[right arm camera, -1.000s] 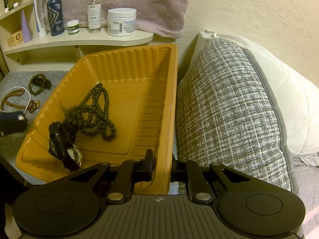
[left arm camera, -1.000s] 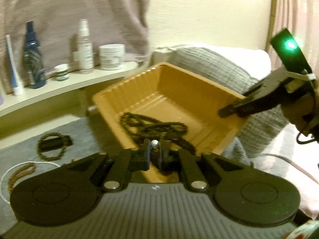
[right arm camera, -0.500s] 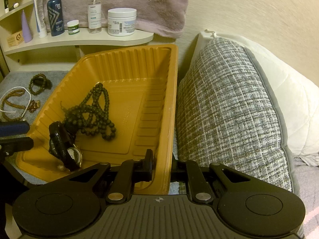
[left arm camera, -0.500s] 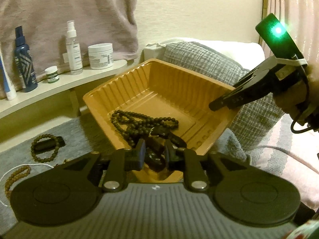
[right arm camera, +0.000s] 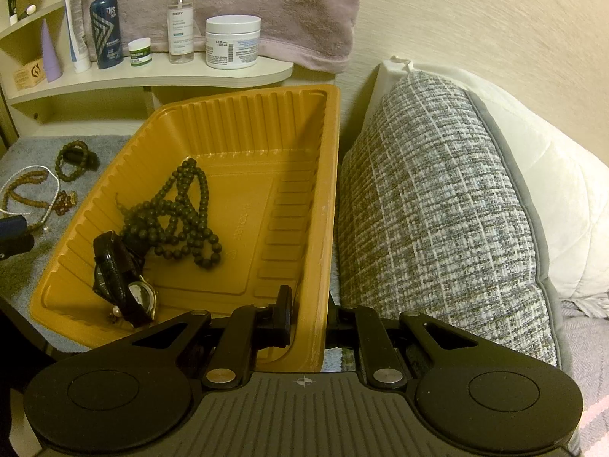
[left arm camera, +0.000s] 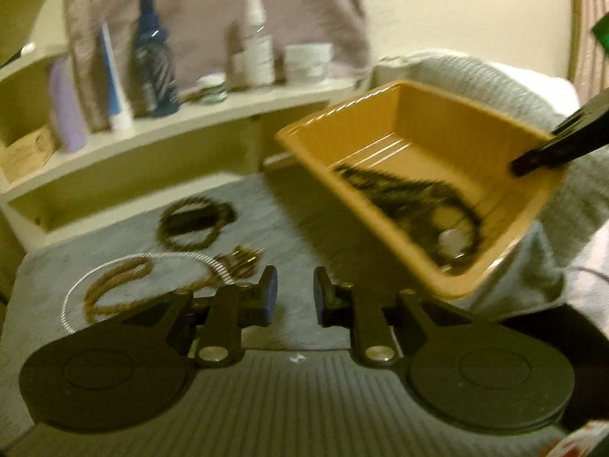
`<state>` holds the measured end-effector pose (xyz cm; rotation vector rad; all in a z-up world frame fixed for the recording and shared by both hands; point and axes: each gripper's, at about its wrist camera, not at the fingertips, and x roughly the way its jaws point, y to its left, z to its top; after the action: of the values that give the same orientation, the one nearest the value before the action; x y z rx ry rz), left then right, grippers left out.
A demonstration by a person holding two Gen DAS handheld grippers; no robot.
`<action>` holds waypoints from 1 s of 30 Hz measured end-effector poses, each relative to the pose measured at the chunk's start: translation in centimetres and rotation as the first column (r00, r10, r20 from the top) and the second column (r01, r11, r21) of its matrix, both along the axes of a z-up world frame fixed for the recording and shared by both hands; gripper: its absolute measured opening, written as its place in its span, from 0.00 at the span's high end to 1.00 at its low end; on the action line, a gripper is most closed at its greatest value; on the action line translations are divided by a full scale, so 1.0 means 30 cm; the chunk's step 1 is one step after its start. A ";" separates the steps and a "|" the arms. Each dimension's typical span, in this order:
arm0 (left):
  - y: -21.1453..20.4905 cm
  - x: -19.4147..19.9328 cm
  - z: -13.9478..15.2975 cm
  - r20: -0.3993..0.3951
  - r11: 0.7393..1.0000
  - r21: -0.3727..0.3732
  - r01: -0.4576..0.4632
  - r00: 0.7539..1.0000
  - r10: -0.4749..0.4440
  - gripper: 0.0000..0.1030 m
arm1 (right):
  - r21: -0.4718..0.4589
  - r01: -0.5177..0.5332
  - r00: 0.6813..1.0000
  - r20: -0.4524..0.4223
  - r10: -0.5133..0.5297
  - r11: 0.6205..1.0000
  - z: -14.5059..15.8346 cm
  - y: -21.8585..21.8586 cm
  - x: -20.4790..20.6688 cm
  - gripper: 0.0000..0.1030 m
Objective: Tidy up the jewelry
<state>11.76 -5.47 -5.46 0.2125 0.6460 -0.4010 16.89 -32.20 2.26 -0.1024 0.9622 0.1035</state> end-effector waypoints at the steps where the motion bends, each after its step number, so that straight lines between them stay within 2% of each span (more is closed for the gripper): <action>1: 0.010 0.013 -0.010 -0.003 1.000 0.007 -0.018 1.000 0.018 0.83 | 0.000 0.000 1.000 0.000 0.000 1.000 0.000 0.000 0.000 0.87; 10: 0.020 0.077 -0.085 -0.049 0.998 0.031 -0.045 0.998 0.047 0.83 | 0.000 0.001 1.000 -0.003 -0.001 1.000 -0.002 0.000 0.003 0.87; 20: 0.019 0.108 -0.102 -0.046 0.997 0.025 -0.071 0.996 0.072 0.83 | 0.003 0.004 1.000 -0.005 -0.004 1.000 -0.005 -0.002 0.004 0.87; 26: 0.014 0.109 -0.101 -0.052 0.998 0.030 -0.059 0.997 0.061 0.91 | 0.003 0.004 1.000 -0.004 -0.004 1.000 -0.005 -0.003 0.003 0.87; 30: 0.018 0.105 -0.096 -0.054 0.998 0.025 -0.064 0.996 0.066 0.92 | 0.002 0.003 1.000 -0.002 -0.003 1.000 -0.006 -0.002 0.003 0.87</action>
<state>14.91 -4.94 -8.34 0.2030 0.7095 -0.3375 16.97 -32.27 2.09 -0.0991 0.9647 0.1020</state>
